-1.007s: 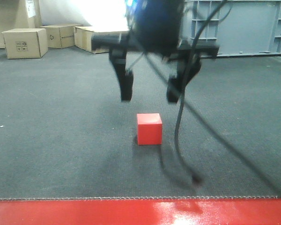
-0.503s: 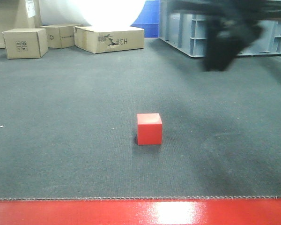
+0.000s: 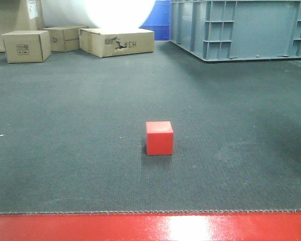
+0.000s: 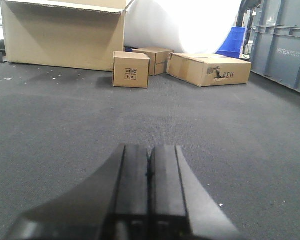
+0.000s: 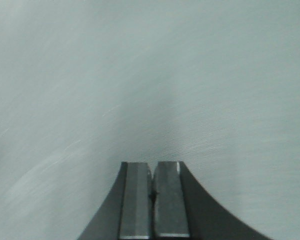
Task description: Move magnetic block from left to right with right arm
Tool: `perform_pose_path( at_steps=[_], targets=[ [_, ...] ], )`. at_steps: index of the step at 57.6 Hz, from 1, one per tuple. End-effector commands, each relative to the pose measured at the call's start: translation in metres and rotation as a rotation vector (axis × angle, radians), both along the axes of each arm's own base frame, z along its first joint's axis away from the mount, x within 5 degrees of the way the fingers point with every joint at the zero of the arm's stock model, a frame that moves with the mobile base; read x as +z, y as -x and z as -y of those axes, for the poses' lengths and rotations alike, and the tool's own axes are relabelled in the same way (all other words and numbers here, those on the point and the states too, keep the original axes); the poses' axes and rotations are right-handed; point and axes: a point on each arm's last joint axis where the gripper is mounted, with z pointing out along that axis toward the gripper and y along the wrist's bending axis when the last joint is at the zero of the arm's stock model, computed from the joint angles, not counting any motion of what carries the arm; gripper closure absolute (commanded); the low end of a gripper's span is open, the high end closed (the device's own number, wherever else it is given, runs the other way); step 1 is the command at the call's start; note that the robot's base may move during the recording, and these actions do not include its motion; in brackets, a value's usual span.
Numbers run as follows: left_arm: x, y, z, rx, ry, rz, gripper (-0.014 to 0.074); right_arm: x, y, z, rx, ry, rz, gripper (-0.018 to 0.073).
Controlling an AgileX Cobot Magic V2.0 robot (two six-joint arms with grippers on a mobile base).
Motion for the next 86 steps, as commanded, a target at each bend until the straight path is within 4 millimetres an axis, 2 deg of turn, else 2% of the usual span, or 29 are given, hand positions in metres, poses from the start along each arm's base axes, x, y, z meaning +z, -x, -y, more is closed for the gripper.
perform_pose_path(
  at_steps=[1, 10, 24, 37, 45, 86],
  targets=[
    [0.006, 0.002, 0.0, 0.002, 0.002, 0.093, 0.0722, 0.019, 0.012, 0.009, -0.036, 0.023, 0.253, 0.0538],
    [0.006, 0.002, 0.0, 0.002, 0.002, 0.093, 0.0722, 0.012, 0.041, 0.013, -0.024, 0.104, 0.389, 0.0538],
    [0.006, 0.002, 0.0, 0.002, 0.002, 0.093, 0.0722, 0.007, 0.083, 0.013, -0.029, 0.11, 0.526, 0.0538],
    [0.006, 0.002, 0.0, 0.002, 0.002, 0.093, 0.0722, 0.013, 0.111, 0.014, -0.038, 0.107, 0.659, 0.0538],
    [0.006, 0.002, 0.0, 0.002, 0.002, 0.093, 0.0722, 0.016, 0.117, 0.014, -0.04, 0.106, 0.691, 0.0538],
    [0.006, 0.002, 0.0, 0.002, 0.002, 0.093, 0.0722, 0.015, 0.117, 0.014, -0.04, 0.106, 0.686, 0.0538]
  ],
)
